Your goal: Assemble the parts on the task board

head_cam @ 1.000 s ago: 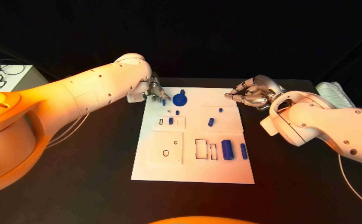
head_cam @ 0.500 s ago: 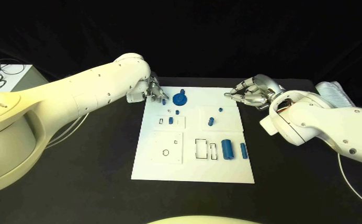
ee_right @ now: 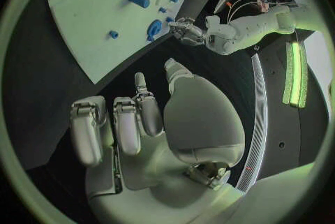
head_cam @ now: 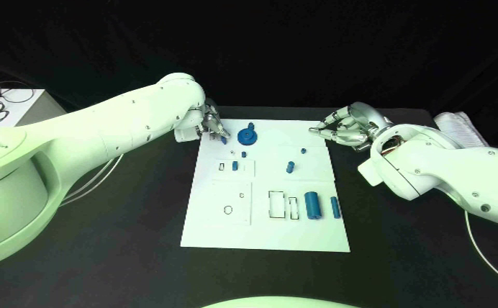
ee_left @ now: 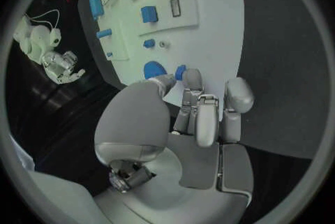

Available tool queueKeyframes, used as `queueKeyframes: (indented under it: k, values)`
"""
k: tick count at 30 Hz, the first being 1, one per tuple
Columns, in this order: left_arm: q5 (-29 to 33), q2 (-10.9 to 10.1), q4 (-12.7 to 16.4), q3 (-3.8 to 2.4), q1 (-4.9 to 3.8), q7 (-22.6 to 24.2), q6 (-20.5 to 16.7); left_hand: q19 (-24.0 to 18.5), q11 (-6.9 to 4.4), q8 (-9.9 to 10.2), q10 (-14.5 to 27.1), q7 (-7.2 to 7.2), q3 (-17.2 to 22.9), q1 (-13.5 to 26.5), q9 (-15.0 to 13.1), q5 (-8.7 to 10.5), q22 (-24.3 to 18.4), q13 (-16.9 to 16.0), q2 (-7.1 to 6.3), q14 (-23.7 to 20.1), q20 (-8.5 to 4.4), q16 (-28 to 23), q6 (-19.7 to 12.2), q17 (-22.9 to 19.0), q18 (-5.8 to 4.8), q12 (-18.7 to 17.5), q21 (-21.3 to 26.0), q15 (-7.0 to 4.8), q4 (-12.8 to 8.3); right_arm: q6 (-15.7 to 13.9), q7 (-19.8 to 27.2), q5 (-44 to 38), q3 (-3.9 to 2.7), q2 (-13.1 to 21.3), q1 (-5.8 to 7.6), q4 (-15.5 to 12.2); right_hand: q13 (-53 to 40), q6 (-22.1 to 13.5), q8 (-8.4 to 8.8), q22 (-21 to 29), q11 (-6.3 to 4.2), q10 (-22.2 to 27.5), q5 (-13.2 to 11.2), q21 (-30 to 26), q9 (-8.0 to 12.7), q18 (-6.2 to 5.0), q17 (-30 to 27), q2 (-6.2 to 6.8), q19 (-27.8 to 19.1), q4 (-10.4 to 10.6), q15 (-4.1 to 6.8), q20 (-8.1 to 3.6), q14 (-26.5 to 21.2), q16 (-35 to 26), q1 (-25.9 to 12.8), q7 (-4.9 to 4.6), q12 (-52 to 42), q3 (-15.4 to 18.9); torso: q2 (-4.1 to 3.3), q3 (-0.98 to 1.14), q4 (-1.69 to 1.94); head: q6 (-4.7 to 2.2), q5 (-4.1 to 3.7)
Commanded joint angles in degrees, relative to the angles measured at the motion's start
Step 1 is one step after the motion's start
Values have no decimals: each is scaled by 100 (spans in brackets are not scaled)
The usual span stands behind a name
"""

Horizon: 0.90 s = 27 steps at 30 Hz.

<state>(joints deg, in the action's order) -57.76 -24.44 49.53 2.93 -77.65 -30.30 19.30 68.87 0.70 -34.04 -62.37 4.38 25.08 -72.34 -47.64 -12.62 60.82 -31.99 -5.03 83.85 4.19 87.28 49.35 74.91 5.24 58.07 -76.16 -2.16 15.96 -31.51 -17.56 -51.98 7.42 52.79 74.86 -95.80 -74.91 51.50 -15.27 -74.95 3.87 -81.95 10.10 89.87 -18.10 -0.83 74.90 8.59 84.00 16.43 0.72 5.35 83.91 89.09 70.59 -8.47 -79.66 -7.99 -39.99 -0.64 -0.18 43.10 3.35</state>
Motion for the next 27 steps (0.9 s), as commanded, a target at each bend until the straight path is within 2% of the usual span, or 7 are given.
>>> queueKeyframes:
  k: [1,8,14,17,20,22,27]
  values:
    - [206,17,-15,0,-1,20,67,-21,-20,-33,2,9,37,-61,-9,2,4,0,-10,358,-2,-19,-30,955,113,3,18,-36,-5,19,49,-65,-1,-3,-3,-9,-637,-40,-11,-1478,-10,30,-6,-25,4,72,1278,-31,581,-11,-30,15,547,-26,16,0,11,34,-8,-3,0,-4,9]
    - [208,13,-55,2,-1,13,127,-23,-30,-41,-12,2,252,-262,-51,3,14,9,-13,365,-10,-6,-78,972,113,3,16,-45,-59,15,51,-66,-1,-3,-3,-10,-639,-39,-13,-1476,-10,25,-7,-29,4,71,1273,-40,580,-9,-30,15,546,-28,26,1,5,40,-3,-2,-4,-4,10]
    - [180,16,-85,10,-1,9,163,-24,-6,73,-4,35,554,-416,10,-2,28,47,-134,365,-8,-1,-129,974,110,-17,11,-26,-157,11,55,-65,-1,-4,-3,-13,-639,-39,-13,-1476,-10,25,-7,-29,4,71,1273,-40,580,-9,-30,15,546,-28,26,1,5,40,-2,0,1,-7,12]
    - [179,8,-66,15,0,24,103,-2,9,125,-2,71,1103,-653,37,-40,75,83,-280,379,-8,18,-125,1002,105,-65,-18,-22,-497,8,58,-62,-1,-6,-3,-14,-639,-39,-13,-1476,-10,25,-7,-29,4,71,1273,-40,580,-9,-30,15,546,-28,26,1,5,40,-1,-1,-3,-4,23]
    - [191,-25,-11,19,2,87,-32,34,38,83,-118,103,1626,-521,-19,-76,148,46,-454,409,4,51,-67,1058,96,-44,-74,4,-739,4,61,-60,-1,-4,-3,-15,-639,-39,-13,-1476,-10,25,-7,-29,4,71,1273,-40,580,-9,-30,15,546,-28,26,1,5,40,0,-1,-3,-6,27]
    - [219,-61,42,21,3,146,-140,76,28,46,-194,101,1893,-389,-58,-152,218,8,-540,437,-1,80,-8,1112,87,-16,-123,2,-863,0,62,-59,-1,-2,-3,-16,-639,-39,-13,-1476,-10,25,-7,-29,4,71,1273,-40,580,-9,-30,15,546,-28,26,1,5,40,0,0,3,3,27]
    - [382,-208,243,22,4,295,-447,263,-25,-15,-455,53,2220,-133,-110,-720,479,-210,-798,535,-39,182,187,1317,37,132,-286,-48,-1124,-7,68,-55,-1,5,-3,-18,-639,-39,-13,-1476,-10,25,-7,-29,4,71,1273,-40,580,-9,-30,15,546,-28,26,1,5,40,11,-3,9,4,37]
